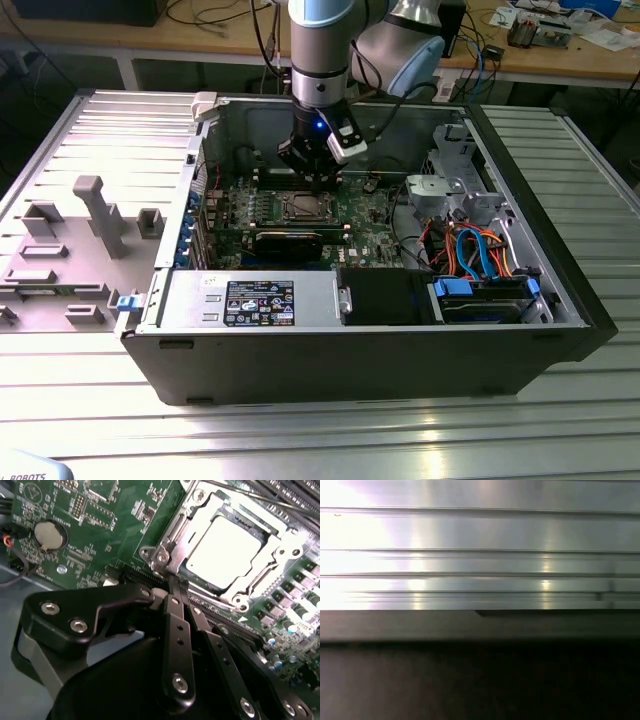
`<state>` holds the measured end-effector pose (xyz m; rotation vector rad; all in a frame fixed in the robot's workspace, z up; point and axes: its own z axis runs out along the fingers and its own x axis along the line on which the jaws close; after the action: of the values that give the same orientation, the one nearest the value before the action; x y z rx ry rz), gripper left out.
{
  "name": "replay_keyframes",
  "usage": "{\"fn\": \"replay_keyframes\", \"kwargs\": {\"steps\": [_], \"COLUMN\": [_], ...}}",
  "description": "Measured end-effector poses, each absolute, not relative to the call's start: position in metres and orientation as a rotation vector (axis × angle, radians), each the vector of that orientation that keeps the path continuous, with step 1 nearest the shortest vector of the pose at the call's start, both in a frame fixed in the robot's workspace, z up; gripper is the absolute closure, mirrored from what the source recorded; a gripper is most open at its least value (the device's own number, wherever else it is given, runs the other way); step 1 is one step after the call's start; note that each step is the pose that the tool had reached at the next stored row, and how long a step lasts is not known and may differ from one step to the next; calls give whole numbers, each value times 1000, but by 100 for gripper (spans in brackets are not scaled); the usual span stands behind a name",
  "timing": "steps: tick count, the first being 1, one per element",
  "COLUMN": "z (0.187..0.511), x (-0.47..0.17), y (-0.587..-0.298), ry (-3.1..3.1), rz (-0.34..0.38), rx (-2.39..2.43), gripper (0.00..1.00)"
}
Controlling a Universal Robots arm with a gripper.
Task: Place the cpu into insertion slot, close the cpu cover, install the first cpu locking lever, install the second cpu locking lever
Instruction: 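Install the first cpu locking lever, then install the second cpu locking lever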
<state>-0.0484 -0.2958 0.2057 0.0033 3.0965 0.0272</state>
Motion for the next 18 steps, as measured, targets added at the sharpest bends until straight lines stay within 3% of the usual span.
{"fn": "replay_keyframes", "kwargs": {"steps": [18], "z": [211], "x": [-48], "y": [-303], "ry": [3097], "rz": [23], "rx": [3], "gripper": [89]}}
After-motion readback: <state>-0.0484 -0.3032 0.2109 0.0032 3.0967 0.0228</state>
